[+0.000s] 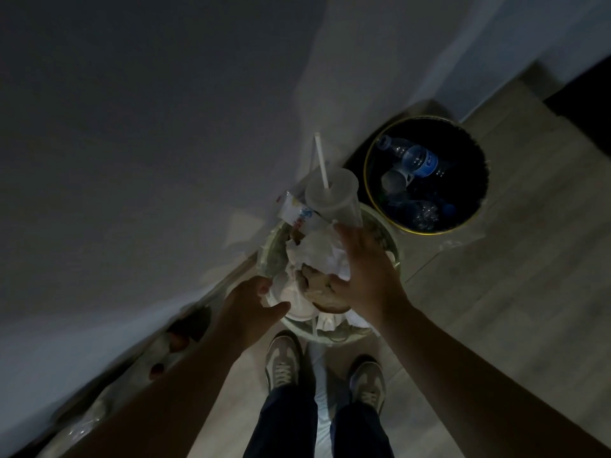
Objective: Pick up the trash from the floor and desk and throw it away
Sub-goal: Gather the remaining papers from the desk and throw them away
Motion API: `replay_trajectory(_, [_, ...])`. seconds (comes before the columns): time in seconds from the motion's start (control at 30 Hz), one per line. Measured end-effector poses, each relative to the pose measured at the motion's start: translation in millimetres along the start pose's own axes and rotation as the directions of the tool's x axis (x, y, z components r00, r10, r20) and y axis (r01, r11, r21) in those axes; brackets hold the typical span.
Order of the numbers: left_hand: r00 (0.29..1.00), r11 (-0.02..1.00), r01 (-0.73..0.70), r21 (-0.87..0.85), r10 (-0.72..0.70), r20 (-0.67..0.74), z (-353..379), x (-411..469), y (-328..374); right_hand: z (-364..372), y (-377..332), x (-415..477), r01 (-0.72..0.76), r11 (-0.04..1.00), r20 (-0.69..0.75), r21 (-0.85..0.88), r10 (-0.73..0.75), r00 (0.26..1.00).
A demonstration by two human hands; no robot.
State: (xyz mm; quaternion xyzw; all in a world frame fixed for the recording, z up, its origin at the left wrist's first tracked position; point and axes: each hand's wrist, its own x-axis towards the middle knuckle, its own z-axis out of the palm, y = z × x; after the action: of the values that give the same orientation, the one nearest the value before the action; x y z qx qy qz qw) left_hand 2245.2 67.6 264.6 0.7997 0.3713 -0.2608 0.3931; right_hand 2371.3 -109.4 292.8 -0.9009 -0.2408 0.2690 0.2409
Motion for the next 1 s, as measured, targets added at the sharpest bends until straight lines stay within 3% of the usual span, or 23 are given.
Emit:
replay_trajectory(0.07, [1.000,1.000,-0.004,-0.009,0.004,-0.006,-2.0,1.6,3.6,4.8,2.3,-4.5,0.058,0.988,0.077,-0.146,-0.047,0.996])
replay_trajectory(0.2, [1.000,1.000,-0.023,0.007,0.023,-0.002,-6.5,3.1,11.5,13.8,10.9,-6.6,0.023,0.943,0.182,-0.331,0.040,0.983])
replay_trajectory(0.43, [0.999,0.999,-0.040,0.017,0.040,0.010,-9.2,1.4,20.0,11.6,23.7,0.4,-0.048,0.961,0.254,-0.271,0.119,0.960])
replay_trajectory(0.53, [0.999,0.999,-0.035,0.021,0.035,0.019,-9.4,-0.4,24.3,7.9,25.7,5.2,-0.155,0.971,0.361,-0.180,0.212,0.908])
replay_trajectory(0.63, [0.999,0.998,-0.045,0.037,0.044,0.029,-9.1,-2.1,29.1,5.5,27.5,6.4,-0.161,0.975,0.452,-0.153,0.214,0.866])
replay_trajectory(0.8, [0.997,0.995,-0.076,0.068,0.073,0.035,-10.8,-4.7,36.6,1.8,25.7,1.2,-0.161,0.982,0.273,-0.101,0.184,0.944])
replay_trajectory(1.0, [0.992,0.989,-0.122,0.081,0.118,0.044,-22.6,-22.6,48.5,-20.8,19.1,-25.4,-0.161,0.985,0.137,-0.066,0.169,0.976])
